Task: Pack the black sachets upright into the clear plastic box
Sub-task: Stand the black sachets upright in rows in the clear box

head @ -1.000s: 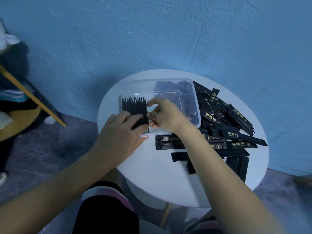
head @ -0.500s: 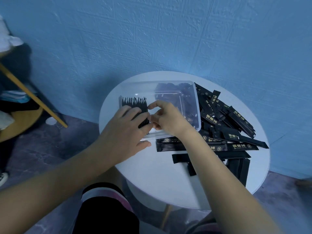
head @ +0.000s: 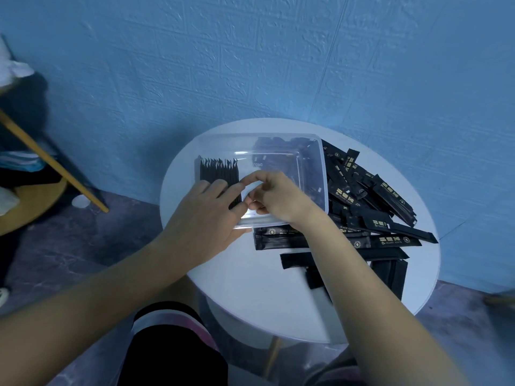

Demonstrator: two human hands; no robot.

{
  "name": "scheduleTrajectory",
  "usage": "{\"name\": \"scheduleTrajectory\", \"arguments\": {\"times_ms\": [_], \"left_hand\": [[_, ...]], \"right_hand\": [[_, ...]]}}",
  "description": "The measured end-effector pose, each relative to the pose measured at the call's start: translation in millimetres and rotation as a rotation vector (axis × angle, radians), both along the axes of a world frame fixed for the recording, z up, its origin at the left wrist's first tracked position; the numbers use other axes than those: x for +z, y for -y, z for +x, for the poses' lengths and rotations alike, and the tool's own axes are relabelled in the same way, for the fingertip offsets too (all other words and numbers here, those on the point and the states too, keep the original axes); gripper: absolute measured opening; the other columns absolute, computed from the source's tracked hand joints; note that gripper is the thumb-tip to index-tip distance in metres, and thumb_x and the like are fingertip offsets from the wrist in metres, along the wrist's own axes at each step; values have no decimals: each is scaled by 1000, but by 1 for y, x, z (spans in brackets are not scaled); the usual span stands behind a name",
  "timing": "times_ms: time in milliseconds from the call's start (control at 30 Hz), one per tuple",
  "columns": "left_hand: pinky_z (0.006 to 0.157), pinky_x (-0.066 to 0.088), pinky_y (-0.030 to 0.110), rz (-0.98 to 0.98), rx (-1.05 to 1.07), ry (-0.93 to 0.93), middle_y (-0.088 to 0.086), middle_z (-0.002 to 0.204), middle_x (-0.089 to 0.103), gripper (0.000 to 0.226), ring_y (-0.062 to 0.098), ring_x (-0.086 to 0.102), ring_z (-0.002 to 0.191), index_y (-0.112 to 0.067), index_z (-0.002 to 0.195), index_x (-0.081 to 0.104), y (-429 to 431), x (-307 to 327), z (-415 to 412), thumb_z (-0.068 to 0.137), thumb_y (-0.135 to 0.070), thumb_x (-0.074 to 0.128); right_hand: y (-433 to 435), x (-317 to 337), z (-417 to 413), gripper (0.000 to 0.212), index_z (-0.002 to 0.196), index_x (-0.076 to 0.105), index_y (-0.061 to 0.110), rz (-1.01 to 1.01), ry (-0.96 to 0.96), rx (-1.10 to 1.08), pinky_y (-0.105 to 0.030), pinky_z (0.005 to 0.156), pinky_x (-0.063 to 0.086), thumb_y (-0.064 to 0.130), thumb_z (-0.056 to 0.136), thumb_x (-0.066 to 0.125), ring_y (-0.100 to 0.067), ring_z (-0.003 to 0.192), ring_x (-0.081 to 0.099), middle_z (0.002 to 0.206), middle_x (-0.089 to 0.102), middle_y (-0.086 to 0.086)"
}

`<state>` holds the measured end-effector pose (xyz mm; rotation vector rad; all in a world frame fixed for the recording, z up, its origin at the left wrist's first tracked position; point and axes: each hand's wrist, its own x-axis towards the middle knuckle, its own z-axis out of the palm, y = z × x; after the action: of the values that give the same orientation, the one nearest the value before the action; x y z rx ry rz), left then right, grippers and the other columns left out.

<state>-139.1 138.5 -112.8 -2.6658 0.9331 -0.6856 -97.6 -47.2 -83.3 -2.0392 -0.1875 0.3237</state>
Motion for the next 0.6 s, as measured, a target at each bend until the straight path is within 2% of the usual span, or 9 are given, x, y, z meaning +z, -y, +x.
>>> {"name": "scheduleTrajectory", "arguments": {"times_ms": [200, 333, 433, 533, 600], "left_hand": [[73, 44, 43, -54, -35, 53, 11, 126, 63, 45, 32, 59, 96, -13, 97, 68, 2, -4, 0, 97, -50, 43], [74, 46, 43, -62, -39, 56, 11, 129, 63, 38, 33, 59, 99, -13, 98, 68, 1, -6, 0, 92, -49, 61], [76, 45, 43, -68, -30, 50, 10, 132, 62, 42, 33, 58, 101, -14, 98, 67, 0, -6, 0, 95, -53, 52], [76, 44, 43, -64, -22, 44, 9, 132, 62, 46, 32, 57, 101, -15, 98, 67, 1, -5, 1, 97, -54, 43], [77, 43, 44, -57, -13, 33, 8, 133, 61, 48, 32, 57, 101, -16, 99, 68, 2, -4, 1, 98, -54, 39]], "right_hand": [[4, -3, -2, 39, 101, 68, 20, -25, 46, -25, -37, 73, 52, -7, 91, 41, -16, 68, 60, 71, 66, -3], [16, 1, -12, 26, 94, 70, 30, -46, 156, -62, -40, 81, 57, 14, 93, 50, -13, 68, 66, 72, 70, 6], [28, 9, -31, 25, 96, 73, 29, 0, 279, -80, -46, 86, 59, 14, 95, 53, -16, 76, 70, 76, 72, 5], [43, 20, -59, 23, 99, 75, 21, 62, 393, -116, -34, 80, 58, 7, 96, 57, -13, 76, 69, 75, 71, 2], [54, 24, -77, 18, 98, 76, 23, -25, 438, -87, -22, 70, 51, 10, 94, 64, -6, 69, 64, 73, 69, 10]]}}
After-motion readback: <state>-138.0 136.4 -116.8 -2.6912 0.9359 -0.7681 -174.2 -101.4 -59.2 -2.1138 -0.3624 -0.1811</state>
